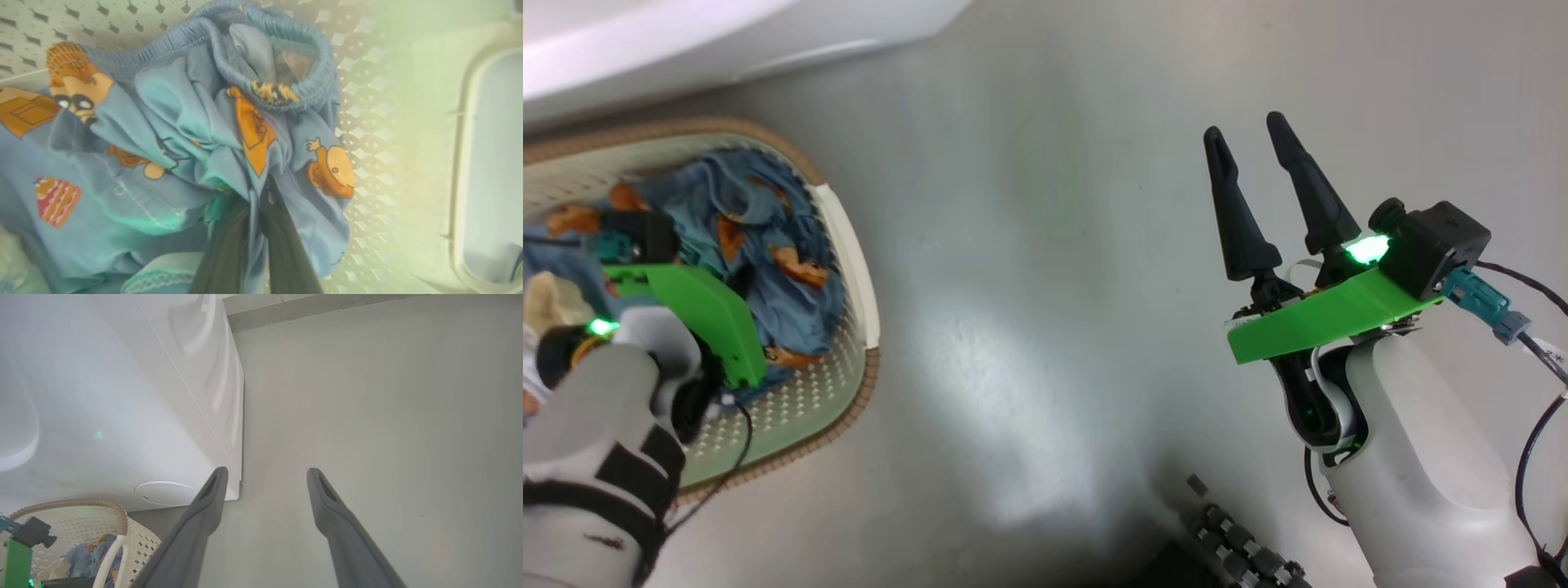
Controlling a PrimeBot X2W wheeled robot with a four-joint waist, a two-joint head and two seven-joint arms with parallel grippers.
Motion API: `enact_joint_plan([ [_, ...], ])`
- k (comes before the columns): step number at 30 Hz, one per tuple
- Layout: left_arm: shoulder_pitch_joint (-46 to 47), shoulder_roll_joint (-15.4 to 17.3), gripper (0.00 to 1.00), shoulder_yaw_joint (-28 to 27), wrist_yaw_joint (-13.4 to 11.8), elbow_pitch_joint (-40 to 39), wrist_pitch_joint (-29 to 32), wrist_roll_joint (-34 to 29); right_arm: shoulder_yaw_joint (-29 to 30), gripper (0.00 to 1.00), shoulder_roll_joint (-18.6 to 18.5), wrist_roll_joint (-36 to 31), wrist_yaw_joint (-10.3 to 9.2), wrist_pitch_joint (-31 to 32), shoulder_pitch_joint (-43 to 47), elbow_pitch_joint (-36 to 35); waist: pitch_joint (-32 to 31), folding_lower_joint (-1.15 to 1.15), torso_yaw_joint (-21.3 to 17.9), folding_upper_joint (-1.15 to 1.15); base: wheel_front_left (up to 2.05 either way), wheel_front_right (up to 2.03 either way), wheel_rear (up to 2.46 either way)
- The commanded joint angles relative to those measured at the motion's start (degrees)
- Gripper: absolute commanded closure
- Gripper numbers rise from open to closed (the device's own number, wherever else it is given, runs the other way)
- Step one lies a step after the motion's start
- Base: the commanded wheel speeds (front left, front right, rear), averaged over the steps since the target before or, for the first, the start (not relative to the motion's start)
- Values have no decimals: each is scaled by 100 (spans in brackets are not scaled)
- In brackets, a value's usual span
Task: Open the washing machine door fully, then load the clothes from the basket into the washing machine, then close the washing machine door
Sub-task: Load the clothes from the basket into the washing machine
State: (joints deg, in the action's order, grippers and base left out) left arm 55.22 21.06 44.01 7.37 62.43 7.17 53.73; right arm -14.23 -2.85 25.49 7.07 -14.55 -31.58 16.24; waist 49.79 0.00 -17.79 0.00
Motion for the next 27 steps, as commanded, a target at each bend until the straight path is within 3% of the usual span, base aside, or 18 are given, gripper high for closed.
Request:
enact_joint_plan([
  [1, -196, 177, 100, -79, 12, -95, -63, 37, -47, 0, -3, 34, 42, -45, 143, -83, -198, 0, 85, 0, 0, 0, 0],
  [27, -1783, 136, 100, 661, 12, -1185, -1821, 1110, 283, 0, -144, -246, 42, -45, 750, 543, -2870, 0, 940, 0, 0, 0, 0],
])
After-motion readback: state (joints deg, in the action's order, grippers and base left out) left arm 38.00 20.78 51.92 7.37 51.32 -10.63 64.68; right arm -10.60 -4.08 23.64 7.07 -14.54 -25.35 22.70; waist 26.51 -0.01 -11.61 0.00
